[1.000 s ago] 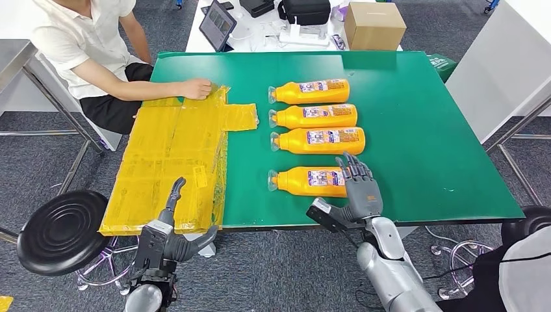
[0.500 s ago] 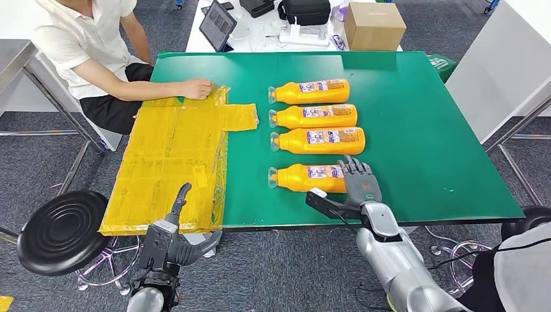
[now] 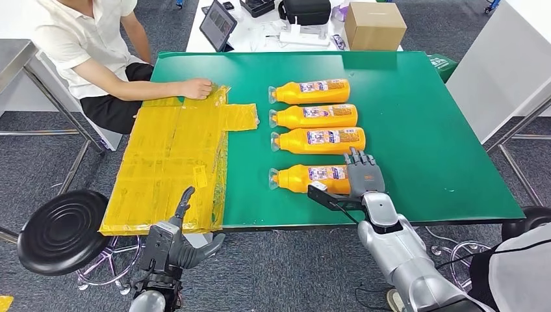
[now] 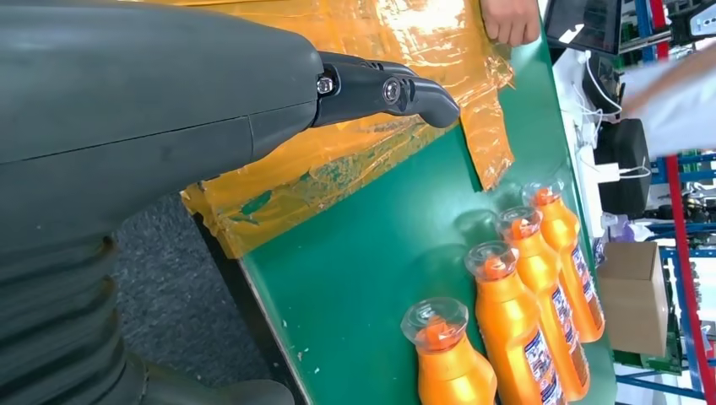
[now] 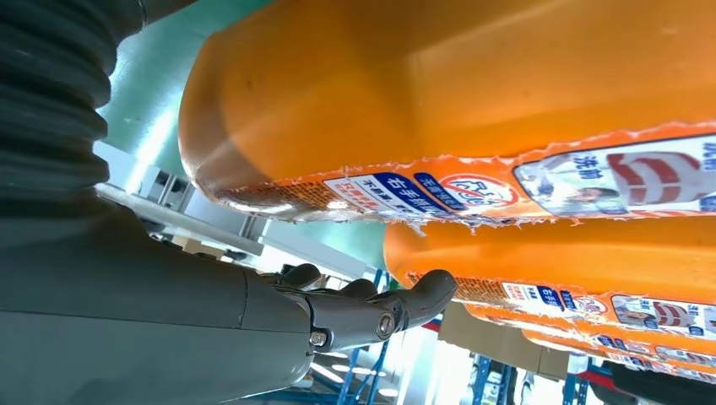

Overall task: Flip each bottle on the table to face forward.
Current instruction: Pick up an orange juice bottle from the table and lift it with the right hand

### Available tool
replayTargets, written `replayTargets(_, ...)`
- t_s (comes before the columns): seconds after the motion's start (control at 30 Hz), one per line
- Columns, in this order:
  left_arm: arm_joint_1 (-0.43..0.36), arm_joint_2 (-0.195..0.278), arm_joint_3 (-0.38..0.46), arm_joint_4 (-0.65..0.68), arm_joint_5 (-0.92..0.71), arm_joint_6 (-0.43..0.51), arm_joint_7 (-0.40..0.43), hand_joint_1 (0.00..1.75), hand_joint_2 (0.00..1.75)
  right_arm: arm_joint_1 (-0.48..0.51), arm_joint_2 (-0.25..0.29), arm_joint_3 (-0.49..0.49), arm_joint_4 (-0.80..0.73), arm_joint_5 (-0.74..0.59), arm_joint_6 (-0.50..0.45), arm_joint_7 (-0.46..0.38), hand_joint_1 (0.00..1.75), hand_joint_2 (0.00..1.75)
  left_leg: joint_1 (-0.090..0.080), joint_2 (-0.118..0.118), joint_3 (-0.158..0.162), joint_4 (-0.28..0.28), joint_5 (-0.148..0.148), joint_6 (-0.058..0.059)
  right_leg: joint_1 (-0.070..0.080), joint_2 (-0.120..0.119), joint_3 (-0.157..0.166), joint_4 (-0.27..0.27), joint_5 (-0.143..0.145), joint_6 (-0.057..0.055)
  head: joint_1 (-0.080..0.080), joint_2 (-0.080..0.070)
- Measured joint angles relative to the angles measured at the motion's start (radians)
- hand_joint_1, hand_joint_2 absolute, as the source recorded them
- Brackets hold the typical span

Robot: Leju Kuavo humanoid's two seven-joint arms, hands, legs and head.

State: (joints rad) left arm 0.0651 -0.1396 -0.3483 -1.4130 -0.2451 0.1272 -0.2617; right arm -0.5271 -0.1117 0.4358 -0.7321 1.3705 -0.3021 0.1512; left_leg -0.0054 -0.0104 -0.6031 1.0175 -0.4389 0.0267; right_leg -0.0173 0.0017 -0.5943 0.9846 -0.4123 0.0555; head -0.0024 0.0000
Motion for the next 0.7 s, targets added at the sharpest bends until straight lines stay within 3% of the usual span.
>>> replayTargets(0.27,-0.001,0.000,0.000,0.000,0.004,-0.002,0.000,0.00,1.75,-0.008,-0.006,0.003,0.011,-0.021,-0.005,-0.022,0.00,1.75,0.000,0.000,0.000,0.000,0.000,0.000,0.000,0.000,0.000,0.000,0.000,0.000,0.000,0.000)
replayTargets(0.3,-0.001,0.000,0.000,0.000,0.004,-0.003,0.000,0.00,1.75,-0.011,-0.006,0.003,0.017,-0.027,-0.006,-0.029,0.15,1.75,0.000,0.000,0.000,0.000,0.000,0.000,0.000,0.000,0.000,0.000,0.000,0.000,0.000,0.000)
replayTargets(0.4,-0.002,0.000,0.000,0.000,0.008,-0.004,-0.001,0.00,1.75,-0.021,-0.005,0.003,0.039,-0.065,0.003,-0.065,1.40,1.75,0.000,0.000,0.000,0.000,0.000,0.000,0.000,0.000,0.000,0.000,0.000,0.000,0.000,0.000)
replayTargets(0.43,-0.003,0.000,0.000,0.000,0.010,-0.005,-0.001,0.00,1.75,-0.025,-0.005,0.002,0.049,-0.086,0.015,-0.083,1.68,1.75,0.000,0.000,0.000,0.000,0.000,0.000,0.000,0.000,0.000,0.000,0.000,0.000,0.000,0.000)
replayTargets(0.6,-0.017,0.000,-0.002,0.009,0.022,-0.013,-0.010,0.00,1.75,-0.046,-0.005,-0.022,0.109,-0.224,0.093,-0.203,1.75,1.75,0.000,0.000,0.001,0.000,0.000,0.000,0.000,0.000,0.000,0.000,0.000,0.000,0.000,0.000)
replayTargets(0.7,-0.025,0.001,-0.002,0.014,0.025,-0.015,-0.012,0.00,1.75,-0.058,-0.006,-0.037,0.134,-0.254,0.099,-0.232,1.74,1.75,0.000,0.000,0.002,0.000,0.000,0.000,0.000,0.000,0.002,0.000,0.000,0.000,0.000,0.000)
